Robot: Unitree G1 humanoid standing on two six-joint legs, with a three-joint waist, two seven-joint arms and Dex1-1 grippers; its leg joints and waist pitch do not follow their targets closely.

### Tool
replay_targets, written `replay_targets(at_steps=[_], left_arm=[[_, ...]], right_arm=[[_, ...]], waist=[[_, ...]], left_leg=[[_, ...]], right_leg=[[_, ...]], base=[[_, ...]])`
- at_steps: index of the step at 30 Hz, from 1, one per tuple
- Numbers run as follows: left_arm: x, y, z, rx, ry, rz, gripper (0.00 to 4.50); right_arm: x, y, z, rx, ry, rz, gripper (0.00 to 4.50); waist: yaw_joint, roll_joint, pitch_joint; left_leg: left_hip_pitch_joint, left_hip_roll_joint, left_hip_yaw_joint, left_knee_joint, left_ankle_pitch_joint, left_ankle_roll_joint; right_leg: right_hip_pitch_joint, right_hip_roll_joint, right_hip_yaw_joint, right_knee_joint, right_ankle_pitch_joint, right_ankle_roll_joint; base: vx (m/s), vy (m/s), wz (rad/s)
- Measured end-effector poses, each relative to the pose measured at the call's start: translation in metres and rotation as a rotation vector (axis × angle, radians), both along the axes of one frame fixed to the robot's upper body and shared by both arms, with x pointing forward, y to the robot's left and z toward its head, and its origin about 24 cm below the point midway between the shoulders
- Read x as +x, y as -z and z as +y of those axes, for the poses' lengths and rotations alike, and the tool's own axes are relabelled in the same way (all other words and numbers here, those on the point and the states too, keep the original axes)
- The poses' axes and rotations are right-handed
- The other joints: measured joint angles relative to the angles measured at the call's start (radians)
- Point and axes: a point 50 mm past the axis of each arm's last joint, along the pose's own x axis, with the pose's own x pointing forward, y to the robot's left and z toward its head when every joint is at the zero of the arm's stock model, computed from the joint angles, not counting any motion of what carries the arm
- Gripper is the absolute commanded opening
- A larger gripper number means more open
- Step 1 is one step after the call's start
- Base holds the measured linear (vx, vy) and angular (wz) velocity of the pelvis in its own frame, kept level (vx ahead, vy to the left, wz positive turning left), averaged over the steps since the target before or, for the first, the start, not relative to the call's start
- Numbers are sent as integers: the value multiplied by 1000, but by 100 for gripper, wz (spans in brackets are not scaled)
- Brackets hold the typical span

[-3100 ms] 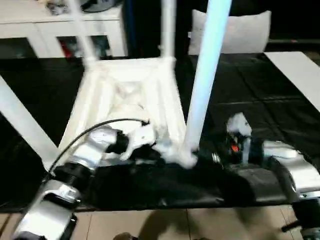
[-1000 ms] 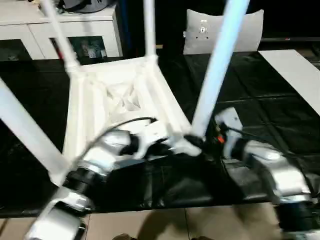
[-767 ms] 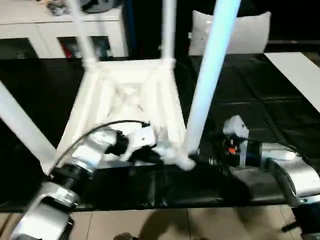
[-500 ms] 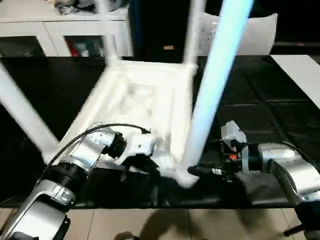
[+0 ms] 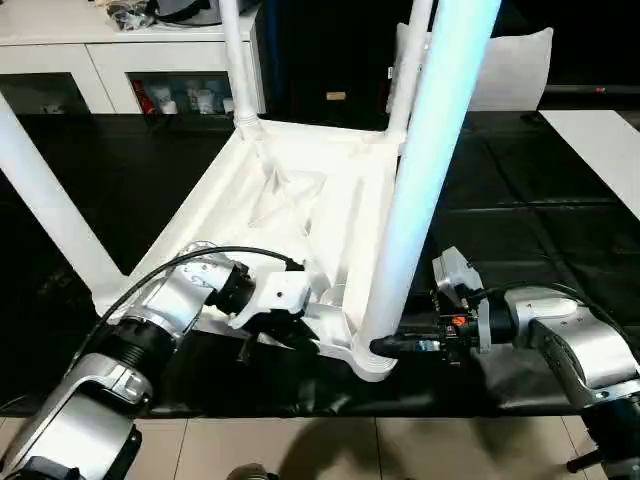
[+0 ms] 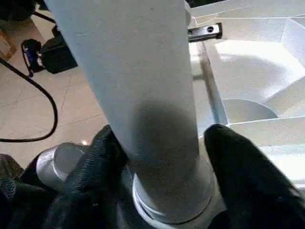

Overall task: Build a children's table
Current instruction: Rotate leg to tighten

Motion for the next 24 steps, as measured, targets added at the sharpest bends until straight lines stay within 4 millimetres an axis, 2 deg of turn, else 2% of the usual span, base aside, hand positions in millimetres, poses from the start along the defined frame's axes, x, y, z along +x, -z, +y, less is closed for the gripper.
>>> replay_targets(at_steps=[6,10,12,14,16,19,21,24], left_arm=[[2,1,2,-4,-44,27,0],[3,2,3,-10,-141,48,0],[5,2,3,-18,-218,45,0],[10,2,-2,-29,-342,18,0],[13,4,-13,-54,-435,6,0],[15,6,-32,-102,-577,-13,0],[16,6,-42,-122,-630,-25,0],[17,4,-49,-139,-681,-36,0]], right_arm=[[-1,2,3,28,44,27,206],[-2,5,9,48,137,7,199],[2,6,12,47,211,-14,198],[10,9,16,45,370,-46,196],[18,10,16,40,519,-72,194],[31,10,20,33,732,-92,191],[38,8,21,21,819,-105,191],[41,7,25,19,888,-132,191]], waist=[[-1,0,0],[-7,0,0],[-18,0,0],[-39,-1,0],[-64,-1,1],[-91,-1,1],[-95,-1,1],[-93,-1,1]], left_leg=[[1,0,0,0,0,0],[2,0,0,0,0,-1],[3,0,0,-1,0,-1],[2,-1,0,0,1,-2],[2,-1,0,0,1,-2],[2,-2,0,0,1,-2],[1,-2,0,-1,1,-2],[-1,-1,0,-5,1,-2]], right_leg=[[0,0,0,1,0,0],[0,0,0,2,0,0],[1,0,0,1,-1,2],[1,1,1,1,-1,3],[1,1,1,0,-1,3],[0,2,1,-1,-1,3],[-1,2,0,-1,-1,4],[-3,3,-1,-1,0,2]], base=[[0,0,0],[0,0,0],[0,0,0],[0,0,0],[0,0,0],[0,0,0],[0,0,0],[0,0,0]])
